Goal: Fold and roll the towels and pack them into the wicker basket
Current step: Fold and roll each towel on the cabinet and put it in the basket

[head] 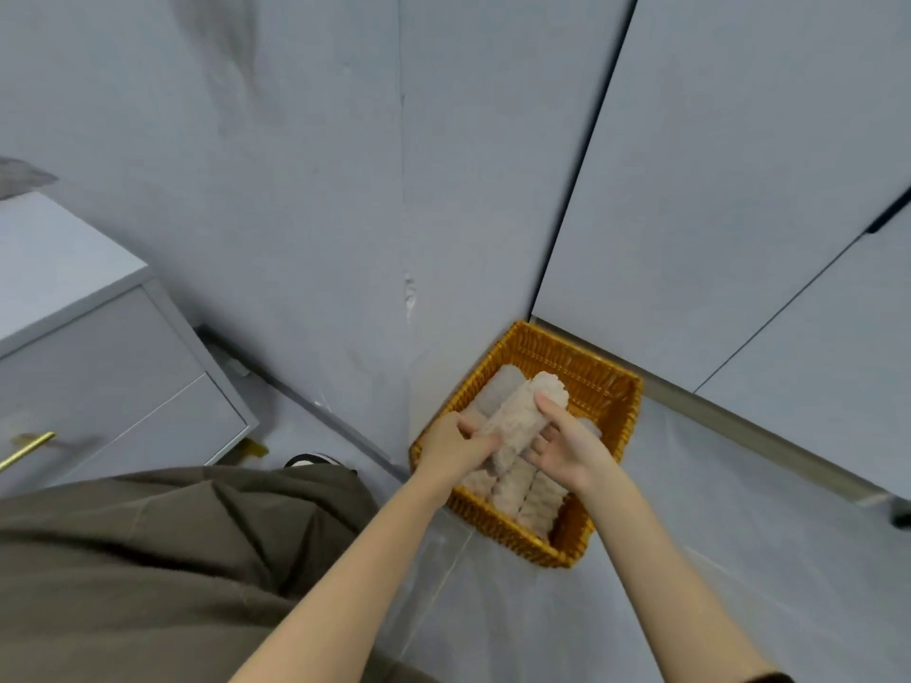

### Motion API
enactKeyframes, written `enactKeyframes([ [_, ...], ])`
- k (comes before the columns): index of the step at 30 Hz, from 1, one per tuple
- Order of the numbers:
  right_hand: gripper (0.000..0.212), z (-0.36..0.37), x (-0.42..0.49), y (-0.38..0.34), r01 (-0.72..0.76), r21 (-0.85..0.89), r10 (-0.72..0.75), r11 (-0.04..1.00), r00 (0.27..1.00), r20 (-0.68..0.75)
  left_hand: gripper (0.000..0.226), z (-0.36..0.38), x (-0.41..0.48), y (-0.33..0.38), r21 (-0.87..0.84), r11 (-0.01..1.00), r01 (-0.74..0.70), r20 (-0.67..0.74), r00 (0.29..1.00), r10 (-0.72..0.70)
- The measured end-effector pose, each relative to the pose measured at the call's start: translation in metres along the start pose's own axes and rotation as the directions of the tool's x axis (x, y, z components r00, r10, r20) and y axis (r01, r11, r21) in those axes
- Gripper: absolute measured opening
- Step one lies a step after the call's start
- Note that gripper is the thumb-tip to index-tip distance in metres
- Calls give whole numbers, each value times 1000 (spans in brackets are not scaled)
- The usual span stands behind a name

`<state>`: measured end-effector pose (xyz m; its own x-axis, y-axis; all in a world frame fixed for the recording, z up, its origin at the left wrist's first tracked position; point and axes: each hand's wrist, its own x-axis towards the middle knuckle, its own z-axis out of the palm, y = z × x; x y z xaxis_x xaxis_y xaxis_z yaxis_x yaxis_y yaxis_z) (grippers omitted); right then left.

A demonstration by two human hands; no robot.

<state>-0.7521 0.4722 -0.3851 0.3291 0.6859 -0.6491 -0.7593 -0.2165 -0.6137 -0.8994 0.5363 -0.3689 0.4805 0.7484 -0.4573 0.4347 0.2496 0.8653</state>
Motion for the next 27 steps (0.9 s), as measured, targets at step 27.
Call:
enactKeyframes([
  [27, 66, -75, 155, 112, -320, -558, -39, 765, 843, -537, 47, 7, 59, -108, 510, 848, -141, 239, 971, 18],
])
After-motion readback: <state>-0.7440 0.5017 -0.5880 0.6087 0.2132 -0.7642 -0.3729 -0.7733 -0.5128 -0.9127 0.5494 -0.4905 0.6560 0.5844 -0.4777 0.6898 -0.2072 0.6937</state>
